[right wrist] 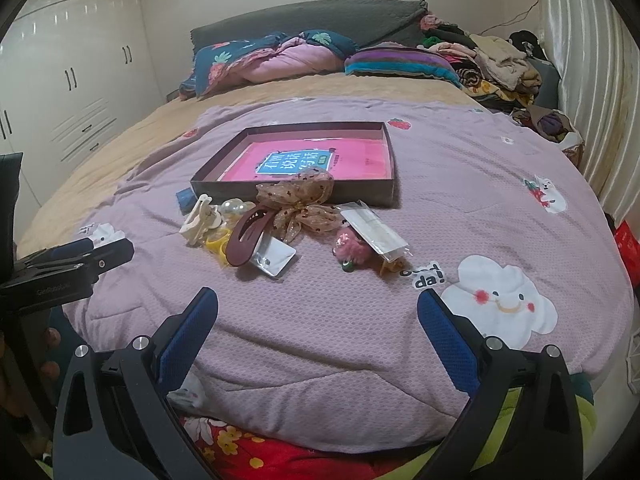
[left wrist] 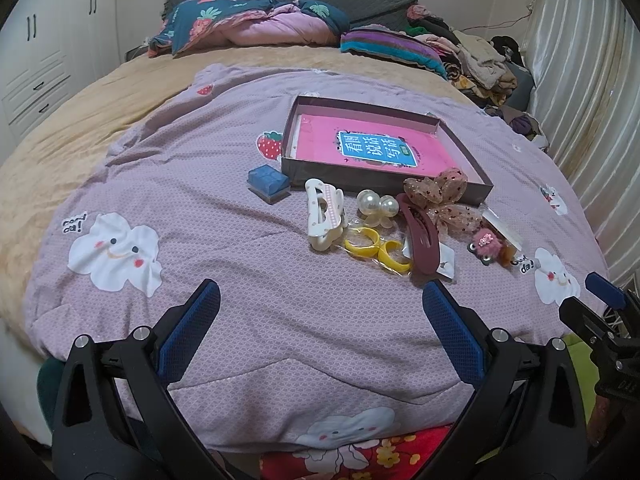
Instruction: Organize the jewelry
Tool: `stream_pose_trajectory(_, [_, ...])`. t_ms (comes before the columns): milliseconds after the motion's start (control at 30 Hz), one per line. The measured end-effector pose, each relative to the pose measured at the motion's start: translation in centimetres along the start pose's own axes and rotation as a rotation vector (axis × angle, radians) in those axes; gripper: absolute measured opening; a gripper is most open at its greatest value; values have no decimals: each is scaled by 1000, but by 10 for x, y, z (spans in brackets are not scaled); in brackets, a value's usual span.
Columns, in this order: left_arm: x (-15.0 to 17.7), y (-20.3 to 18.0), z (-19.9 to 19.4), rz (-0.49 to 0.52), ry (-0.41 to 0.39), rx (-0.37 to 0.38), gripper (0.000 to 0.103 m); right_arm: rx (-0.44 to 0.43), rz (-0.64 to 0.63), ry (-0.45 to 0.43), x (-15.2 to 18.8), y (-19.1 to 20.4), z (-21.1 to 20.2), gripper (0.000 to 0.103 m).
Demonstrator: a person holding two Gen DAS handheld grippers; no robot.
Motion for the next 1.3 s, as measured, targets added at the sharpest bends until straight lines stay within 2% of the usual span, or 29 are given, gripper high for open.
stream_pose_trajectory(1300, [-1, -3, -1, -1, 1, -2, 95, -22, -33, -7, -10, 5, 5, 99])
Point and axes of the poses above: each gripper's, at about its wrist camera, not at the fingertips, and z roughly the way its jaws point, y to its left, x to its underside, the point moved 7 cm from there along z, roughly the way its jaws point, and after that the axes turned 6 degrees about x, right-handed, at the moved point
